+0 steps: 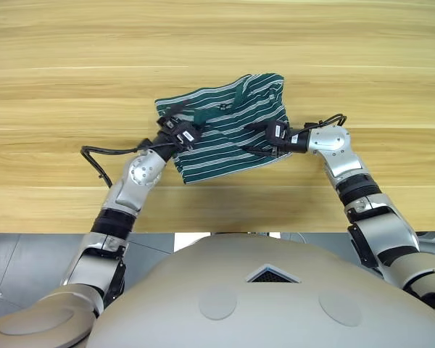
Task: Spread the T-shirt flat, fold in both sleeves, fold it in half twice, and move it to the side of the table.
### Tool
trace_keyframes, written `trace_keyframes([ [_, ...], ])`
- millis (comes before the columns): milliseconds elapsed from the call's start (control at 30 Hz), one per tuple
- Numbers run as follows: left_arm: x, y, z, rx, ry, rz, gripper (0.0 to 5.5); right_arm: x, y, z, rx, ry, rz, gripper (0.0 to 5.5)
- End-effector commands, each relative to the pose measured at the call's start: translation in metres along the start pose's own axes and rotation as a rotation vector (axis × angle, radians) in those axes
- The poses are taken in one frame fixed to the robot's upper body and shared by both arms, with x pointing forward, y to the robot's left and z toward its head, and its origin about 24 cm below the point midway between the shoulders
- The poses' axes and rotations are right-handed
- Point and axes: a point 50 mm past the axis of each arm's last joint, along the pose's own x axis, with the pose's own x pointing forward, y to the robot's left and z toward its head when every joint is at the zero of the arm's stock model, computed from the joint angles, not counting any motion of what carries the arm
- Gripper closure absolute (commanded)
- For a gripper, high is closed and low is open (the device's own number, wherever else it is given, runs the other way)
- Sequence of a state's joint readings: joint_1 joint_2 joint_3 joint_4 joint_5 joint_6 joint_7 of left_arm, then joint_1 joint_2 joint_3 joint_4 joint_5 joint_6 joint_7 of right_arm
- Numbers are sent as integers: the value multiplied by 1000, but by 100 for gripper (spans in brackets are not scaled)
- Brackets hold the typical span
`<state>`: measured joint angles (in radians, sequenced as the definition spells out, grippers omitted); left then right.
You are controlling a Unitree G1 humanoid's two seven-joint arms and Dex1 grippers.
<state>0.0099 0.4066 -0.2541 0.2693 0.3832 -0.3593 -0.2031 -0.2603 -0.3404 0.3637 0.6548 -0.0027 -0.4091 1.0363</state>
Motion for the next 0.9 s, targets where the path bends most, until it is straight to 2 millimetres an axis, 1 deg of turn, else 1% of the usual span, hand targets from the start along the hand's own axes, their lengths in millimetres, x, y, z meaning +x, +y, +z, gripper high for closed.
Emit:
trace_keyframes([
  [33,-2,32,-3,1,-9,73,215,-5,16,-22,27,116,67,274],
  [100,-2,40,-5,-20,-8,90,215,-6,16,-23,23,121,64,274],
  [167,1,44,-13,-60,13,95,215,-5,17,-23,19,120,67,274],
  [300,8,42,-30,-120,72,88,215,-6,15,-23,2,117,68,274],
  [367,9,41,-39,-130,108,89,215,-8,12,-22,-13,117,53,274],
  [433,5,38,-44,-134,119,90,215,-14,0,-19,-34,112,-4,274],
  [533,4,28,-44,-154,111,70,215,-26,-25,-6,-48,53,-149,274],
  [633,8,8,-44,-198,116,37,215,-34,-41,11,-45,-63,-217,274],
  [700,10,-2,-44,-216,119,28,215,-37,-42,16,-44,-102,-214,274],
  [800,11,-11,-39,-216,103,37,215,-36,-37,14,-42,-95,-192,274],
  [867,6,-12,-32,-220,82,94,215,-30,-34,14,-41,-73,-188,274],
  [900,0,-15,-26,-227,69,121,215,-26,-32,14,-34,-58,-188,274],
])
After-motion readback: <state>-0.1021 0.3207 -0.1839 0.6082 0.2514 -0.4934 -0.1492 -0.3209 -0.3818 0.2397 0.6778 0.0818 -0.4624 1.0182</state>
